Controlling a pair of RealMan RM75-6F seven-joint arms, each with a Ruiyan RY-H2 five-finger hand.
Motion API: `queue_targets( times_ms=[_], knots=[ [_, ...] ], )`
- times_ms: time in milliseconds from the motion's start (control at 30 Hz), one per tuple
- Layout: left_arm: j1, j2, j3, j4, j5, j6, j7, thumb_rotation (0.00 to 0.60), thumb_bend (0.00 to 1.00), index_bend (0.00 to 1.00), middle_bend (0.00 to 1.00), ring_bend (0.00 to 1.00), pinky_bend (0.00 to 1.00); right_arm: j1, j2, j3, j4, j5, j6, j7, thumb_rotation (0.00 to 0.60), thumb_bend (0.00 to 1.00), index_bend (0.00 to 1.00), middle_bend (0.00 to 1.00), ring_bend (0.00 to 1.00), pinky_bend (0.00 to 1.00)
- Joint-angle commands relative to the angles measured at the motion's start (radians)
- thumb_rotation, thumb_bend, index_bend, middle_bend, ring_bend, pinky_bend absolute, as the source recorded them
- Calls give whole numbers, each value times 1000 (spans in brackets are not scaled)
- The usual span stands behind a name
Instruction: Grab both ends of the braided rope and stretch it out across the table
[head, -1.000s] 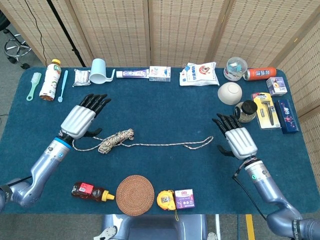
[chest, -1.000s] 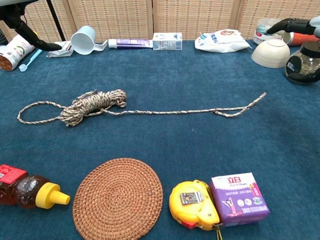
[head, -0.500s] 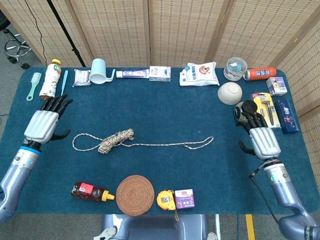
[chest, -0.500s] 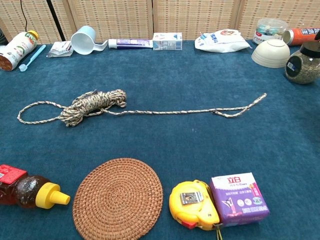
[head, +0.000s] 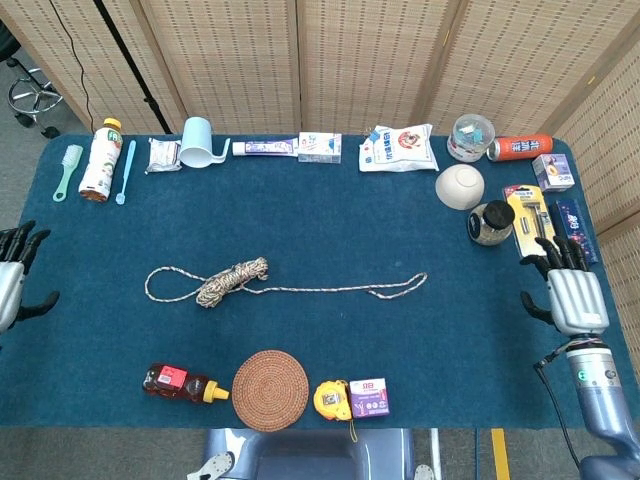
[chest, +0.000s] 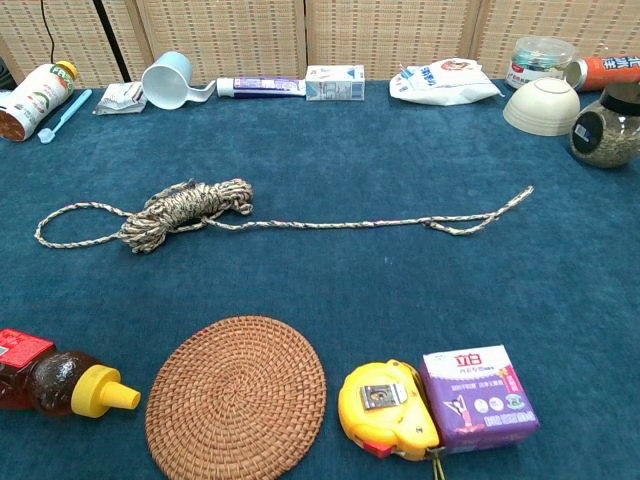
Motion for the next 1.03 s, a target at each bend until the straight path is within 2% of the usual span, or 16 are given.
queue_targets(
  times_ms=[33, 400, 633, 1033],
  knots=[
    [64, 20, 32, -32, 42, 76, -19, 600, 244, 106, 0, 0, 0, -30, 11, -14, -25, -13, 36, -15, 600, 371, 342, 149, 32, 0],
    [235, 21, 112, -109, 133, 246, -28, 600, 245, 114, 0, 0, 0, -140, 36, -64, -141, -55, 161, -73, 600, 371, 362, 168, 40, 0],
    [296, 20, 156, -140, 183, 279, -9, 600, 244, 116, 0, 0, 0, -195, 37, -89, -187, -73, 214, -103, 600, 371, 366, 174, 42, 0],
    [300, 20, 129, -144, 210, 270, -5, 600, 244, 116, 0, 0, 0, -226, 40, -85, -196, -78, 223, -104, 600, 370, 366, 174, 42, 0]
  ],
)
